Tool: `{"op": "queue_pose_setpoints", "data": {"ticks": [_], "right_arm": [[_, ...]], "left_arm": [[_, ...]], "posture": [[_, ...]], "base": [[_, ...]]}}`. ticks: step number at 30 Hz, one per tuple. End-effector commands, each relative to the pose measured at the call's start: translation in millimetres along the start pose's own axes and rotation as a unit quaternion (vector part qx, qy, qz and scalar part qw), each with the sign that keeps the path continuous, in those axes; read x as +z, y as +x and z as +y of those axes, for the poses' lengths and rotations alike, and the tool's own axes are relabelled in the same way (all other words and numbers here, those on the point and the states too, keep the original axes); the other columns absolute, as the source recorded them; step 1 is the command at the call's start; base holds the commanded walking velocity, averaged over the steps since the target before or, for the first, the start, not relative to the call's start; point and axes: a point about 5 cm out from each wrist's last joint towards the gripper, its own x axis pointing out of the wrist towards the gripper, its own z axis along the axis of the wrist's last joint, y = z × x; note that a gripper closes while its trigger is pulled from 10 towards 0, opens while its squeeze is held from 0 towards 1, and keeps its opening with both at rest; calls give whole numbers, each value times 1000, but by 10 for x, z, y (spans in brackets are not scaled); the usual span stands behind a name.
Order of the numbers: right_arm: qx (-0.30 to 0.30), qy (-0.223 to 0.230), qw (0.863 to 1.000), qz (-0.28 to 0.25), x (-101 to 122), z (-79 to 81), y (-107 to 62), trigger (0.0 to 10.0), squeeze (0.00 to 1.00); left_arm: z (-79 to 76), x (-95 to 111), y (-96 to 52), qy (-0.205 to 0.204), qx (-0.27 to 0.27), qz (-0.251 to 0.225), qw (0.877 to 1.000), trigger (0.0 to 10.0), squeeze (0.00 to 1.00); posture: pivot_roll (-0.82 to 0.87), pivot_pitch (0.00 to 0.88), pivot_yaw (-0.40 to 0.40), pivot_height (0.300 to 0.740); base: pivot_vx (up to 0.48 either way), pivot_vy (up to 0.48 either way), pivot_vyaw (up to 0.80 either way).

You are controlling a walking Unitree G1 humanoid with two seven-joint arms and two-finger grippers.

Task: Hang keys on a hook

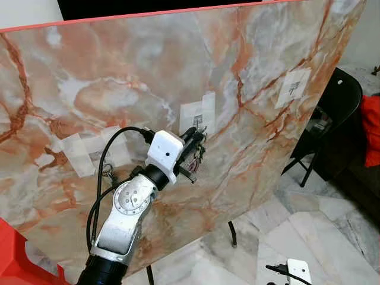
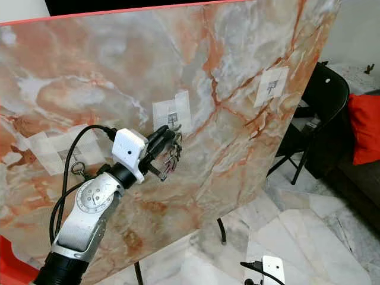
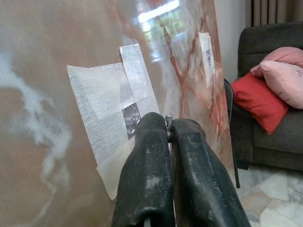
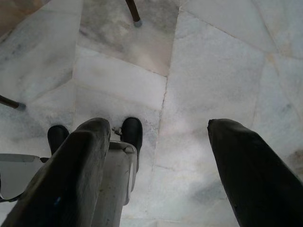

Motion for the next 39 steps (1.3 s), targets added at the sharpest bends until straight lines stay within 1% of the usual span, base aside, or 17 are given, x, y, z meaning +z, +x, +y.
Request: {"op": "queue_pose_setpoints", "data": {"ticks": [1, 8, 13, 21, 25, 27, 32, 39], "right_arm": [[-3, -1, 1000, -2, 22, -19, -1, 10000, 0], [-3, 0, 1000, -2, 24, -19, -1, 10000, 0], [-4, -1, 1000, -2, 23, -17, -1, 10000, 0], [-4, 0, 1000, -2, 22, -18, -1, 10000, 0], [-4, -1, 1000, -2, 22, -19, -1, 10000, 0], [-4, -1, 1000, -2, 22, -18, -1, 10000, 0], [-3, -1, 1000, -2, 22, -19, -1, 10000, 0], [-2, -2, 1000, -2, 24, -20, -1, 10000, 0]], "left_arm": [[6, 44, 47, 10, 0, -9, 1000, 10000, 0], [24, 54, 66, 16, 8, -13, 1000, 10000, 0], [79, 53, 80, 28, 27, -9, 999, 10000, 0], [79, 74, 123, 33, 32, -15, 999, 10000, 0], [82, 72, 124, 36, 36, -15, 999, 10000, 0], [100, 51, 121, 45, 41, -5, 998, 10000, 0], [119, 67, 118, 44, 46, -10, 998, 10000, 0], [144, 61, 91, 51, 53, -7, 997, 10000, 0]], "posture": [[76, 0, -47, 740], [75, 0, -47, 740], [75, 0, -48, 740], [71, 0, -48, 740], [71, 0, -49, 740], [71, 0, -49, 740], [72, 0, -50, 740], [73, 0, -52, 740]], "base": [[0, 0, 0], [0, 0, 0], [0, 0, 0], [0, 0, 0], [0, 0, 0], [0, 0, 0], [0, 0, 0], [0, 0, 0]]}}
